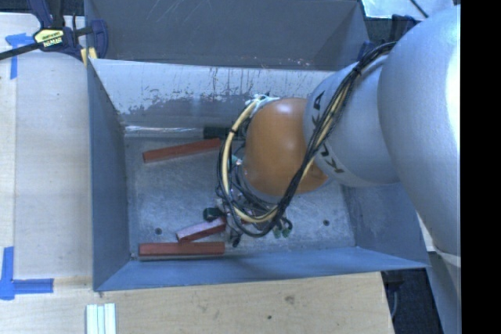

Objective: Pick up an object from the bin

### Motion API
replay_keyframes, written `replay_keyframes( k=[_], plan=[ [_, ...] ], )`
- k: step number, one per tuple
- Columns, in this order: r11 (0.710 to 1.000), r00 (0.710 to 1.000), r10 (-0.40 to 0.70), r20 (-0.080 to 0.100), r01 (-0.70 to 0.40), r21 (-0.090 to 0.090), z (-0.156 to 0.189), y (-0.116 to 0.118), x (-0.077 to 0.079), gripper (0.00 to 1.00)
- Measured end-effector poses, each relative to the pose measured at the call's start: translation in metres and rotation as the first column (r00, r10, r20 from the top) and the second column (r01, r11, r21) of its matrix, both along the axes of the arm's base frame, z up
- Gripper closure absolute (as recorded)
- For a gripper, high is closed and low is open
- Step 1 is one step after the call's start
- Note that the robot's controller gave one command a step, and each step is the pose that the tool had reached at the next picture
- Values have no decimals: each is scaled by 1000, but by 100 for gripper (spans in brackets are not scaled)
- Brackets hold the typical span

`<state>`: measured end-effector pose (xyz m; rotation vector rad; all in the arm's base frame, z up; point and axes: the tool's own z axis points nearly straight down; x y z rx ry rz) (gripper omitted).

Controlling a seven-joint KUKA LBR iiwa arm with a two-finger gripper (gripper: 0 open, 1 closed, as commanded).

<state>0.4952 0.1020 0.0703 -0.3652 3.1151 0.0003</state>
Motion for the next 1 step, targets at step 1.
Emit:
replay_keyframes(
  k=[1],
  plan=[
    [1000,1000,-21,6,21,2,190,-6,4,100]
  ],
)
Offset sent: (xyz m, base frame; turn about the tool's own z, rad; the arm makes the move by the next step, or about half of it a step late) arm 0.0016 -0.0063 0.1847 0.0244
